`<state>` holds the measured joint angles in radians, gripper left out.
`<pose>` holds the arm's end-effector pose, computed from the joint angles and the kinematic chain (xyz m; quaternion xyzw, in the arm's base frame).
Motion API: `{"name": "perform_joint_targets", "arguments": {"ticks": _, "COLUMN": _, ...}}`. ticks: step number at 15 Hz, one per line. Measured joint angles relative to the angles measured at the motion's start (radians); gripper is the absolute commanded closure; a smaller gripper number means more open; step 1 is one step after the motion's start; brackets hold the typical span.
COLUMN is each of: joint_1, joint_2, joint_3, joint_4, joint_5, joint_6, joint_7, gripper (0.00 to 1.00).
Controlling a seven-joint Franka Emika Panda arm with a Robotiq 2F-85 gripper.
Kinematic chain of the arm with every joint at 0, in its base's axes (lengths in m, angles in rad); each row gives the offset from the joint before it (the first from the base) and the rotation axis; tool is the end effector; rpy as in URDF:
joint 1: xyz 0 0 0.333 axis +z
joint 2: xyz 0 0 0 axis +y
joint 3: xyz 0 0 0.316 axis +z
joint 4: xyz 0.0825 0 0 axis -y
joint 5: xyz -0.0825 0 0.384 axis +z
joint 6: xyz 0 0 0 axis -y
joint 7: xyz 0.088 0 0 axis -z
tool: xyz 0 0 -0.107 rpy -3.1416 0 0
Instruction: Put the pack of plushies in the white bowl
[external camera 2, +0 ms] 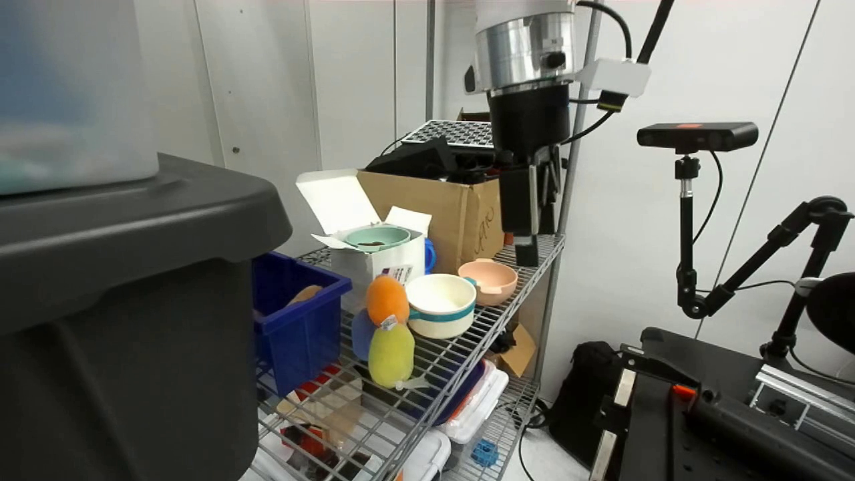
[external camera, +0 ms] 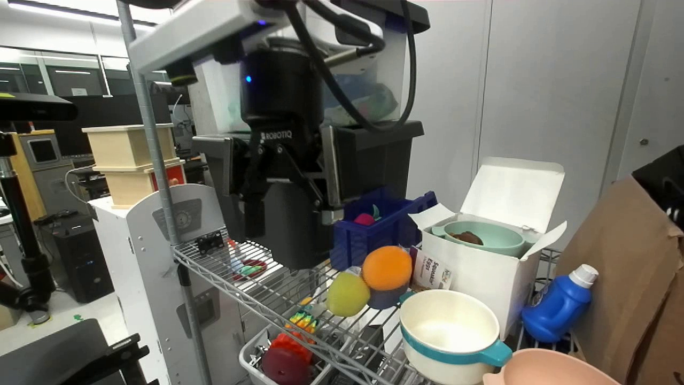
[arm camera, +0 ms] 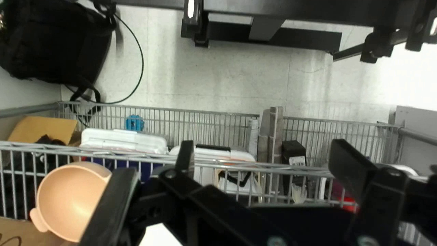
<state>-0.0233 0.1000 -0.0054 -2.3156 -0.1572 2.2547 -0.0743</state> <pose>0.4999 -0.0186 0.2873 0.9922 0.0770 -0.0830 0.0527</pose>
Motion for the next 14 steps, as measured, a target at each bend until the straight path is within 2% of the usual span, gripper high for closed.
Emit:
{"name": "perform_joint_targets", "arguments": {"ticks": 4, "joint_1": -0.016, "joint_2": 0.059, "joint_3": -0.008, "joint_4": 0.000, "joint_5": 0.008, "joint_6": 0.184, "joint_7": -0.096, "gripper": 0.00}}
{"name": "perform_joint_targets", "arguments": {"ticks": 8, "joint_1": -0.017, "joint_2": 0.112, "joint_3": -0.011, "joint_4": 0.005, "joint_5": -0.014, "joint_6": 0.331, "joint_7": -0.117, "gripper": 0.00}}
{"name": "perform_joint_targets", "arguments": {"ticks": 11, "joint_1": -0.017, "joint_2": 0.144, "joint_3": -0.009, "joint_4": 0.030, "joint_5": -0.010, "joint_6": 0.365, "joint_7": -0.129, "gripper": 0.00}}
{"name": "perform_joint_targets", "arguments": {"ticks": 14, "joint_1": -0.021, "joint_2": 0.153, "joint_3": -0.008, "joint_4": 0.059, "joint_5": 0.008, "joint_6": 0.319, "joint_7": -0.172, "gripper": 0.00}}
